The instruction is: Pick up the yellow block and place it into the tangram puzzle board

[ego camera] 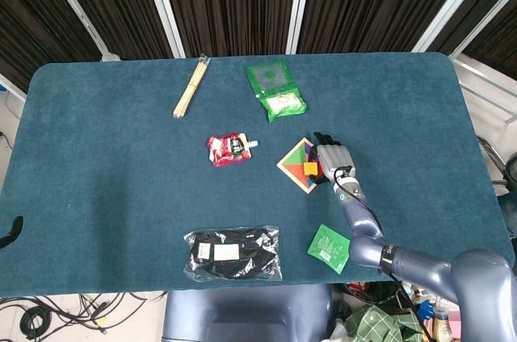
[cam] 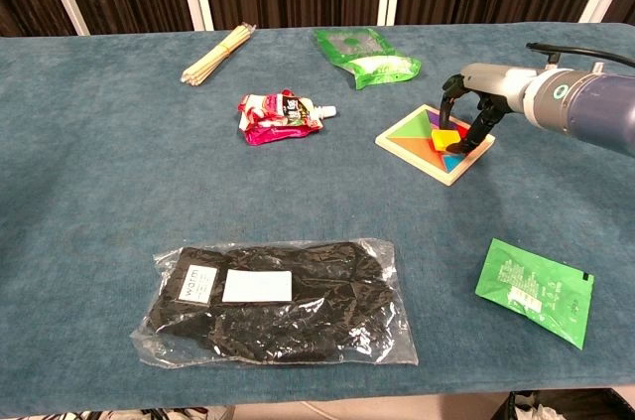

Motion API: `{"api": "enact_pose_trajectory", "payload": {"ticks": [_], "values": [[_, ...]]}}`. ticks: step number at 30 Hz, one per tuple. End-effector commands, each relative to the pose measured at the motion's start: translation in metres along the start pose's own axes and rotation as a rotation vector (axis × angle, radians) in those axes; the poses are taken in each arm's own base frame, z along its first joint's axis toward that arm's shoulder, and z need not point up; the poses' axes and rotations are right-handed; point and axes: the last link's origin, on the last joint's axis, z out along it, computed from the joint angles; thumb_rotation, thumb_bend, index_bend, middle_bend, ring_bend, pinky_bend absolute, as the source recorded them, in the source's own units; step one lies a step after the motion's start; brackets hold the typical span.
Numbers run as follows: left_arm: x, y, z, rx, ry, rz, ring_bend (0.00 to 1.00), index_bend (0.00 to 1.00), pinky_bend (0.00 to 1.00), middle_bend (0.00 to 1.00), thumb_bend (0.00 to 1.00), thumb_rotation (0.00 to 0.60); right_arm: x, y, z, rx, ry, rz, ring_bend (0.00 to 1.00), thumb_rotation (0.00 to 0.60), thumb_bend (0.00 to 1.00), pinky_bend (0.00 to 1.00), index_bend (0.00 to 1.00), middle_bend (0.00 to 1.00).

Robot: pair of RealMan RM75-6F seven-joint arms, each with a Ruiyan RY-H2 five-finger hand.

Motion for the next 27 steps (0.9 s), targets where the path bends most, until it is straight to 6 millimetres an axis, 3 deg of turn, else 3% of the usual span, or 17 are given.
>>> {"api": "enact_pose_trajectory", "payload": {"ticks": [1, 27], "values": [[0.0, 0.0, 0.0001, 0.001, 0.0, 0.001, 0.0, 0.0, 0.0, 0.0, 0.32, 0.6, -0.0003, 0.0013, 0.0001, 0.003, 0.0, 0.003, 0.0, 0.6, 0.31, 0.14, 0.53, 0.0], [0.0001, -0.0005, 0.0001, 0.001, 0.002, 0.003, 0.0, 0.0, 0.0, 0.0, 0.32, 0.6, -0.0006, 0.0095, -0.0005, 0.008, -0.014, 0.01, 0.0, 0.6, 0.31, 0.14, 0.53, 0.0]]}}
